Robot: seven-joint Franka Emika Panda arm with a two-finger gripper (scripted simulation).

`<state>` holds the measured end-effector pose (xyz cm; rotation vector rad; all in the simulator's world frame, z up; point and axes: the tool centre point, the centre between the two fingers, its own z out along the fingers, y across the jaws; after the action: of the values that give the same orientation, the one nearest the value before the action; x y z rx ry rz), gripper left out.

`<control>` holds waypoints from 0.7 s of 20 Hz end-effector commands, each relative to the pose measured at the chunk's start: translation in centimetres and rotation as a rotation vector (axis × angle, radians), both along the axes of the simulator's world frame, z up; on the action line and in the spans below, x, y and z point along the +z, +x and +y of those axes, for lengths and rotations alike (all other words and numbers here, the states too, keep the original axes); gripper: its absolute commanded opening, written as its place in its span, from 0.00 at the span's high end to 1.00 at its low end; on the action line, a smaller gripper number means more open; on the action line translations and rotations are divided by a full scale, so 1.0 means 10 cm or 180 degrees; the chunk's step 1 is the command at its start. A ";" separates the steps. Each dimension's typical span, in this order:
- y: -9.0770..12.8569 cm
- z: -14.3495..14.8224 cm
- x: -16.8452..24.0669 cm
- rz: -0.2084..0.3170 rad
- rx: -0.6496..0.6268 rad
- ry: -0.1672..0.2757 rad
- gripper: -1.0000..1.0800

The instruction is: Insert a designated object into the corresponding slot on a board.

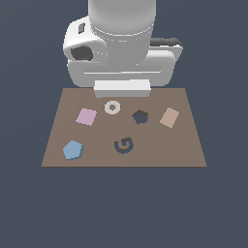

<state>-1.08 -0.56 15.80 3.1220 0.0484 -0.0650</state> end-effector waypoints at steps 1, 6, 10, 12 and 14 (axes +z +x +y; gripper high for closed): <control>0.00 0.00 0.00 0.0000 0.0000 0.0000 0.04; 0.00 -0.02 -0.01 -0.0001 0.0042 0.0001 0.04; 0.00 -0.07 -0.04 -0.0003 0.0136 0.0005 0.04; 0.01 -0.11 -0.06 -0.0005 0.0203 0.0007 0.04; 0.01 -0.16 -0.08 -0.0006 0.0284 0.0010 0.04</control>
<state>-0.97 -1.78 15.15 3.1194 0.1602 -0.0611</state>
